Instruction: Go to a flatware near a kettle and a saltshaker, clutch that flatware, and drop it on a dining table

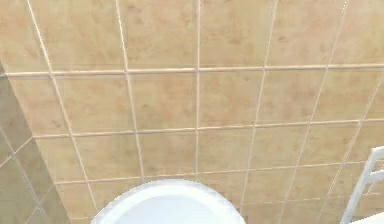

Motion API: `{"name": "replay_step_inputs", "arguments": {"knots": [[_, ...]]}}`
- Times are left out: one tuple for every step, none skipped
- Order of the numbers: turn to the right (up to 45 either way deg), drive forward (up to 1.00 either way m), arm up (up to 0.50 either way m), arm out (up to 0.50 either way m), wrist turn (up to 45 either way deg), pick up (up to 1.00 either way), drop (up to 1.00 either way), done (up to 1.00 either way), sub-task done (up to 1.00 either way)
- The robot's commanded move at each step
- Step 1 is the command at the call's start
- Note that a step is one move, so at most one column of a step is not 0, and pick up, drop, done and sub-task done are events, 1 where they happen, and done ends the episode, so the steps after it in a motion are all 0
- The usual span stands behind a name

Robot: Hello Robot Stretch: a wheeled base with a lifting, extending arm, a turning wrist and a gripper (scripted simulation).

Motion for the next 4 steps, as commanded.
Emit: {"name": "replay_step_inputs", "arguments": {"knots": [[45.0,0.0,0.0,0.0,0.0,0.0,0.0,0.0,0.0],[45.0,0.0,0.0,0.0,0.0,0.0,0.0,0.0,0.0],[45.0,0.0,0.0,0.0,0.0,0.0,0.0,0.0,0.0],[30.0,0.0,0.0,0.0,0.0,0.0,0.0,0.0,0.0]]}}
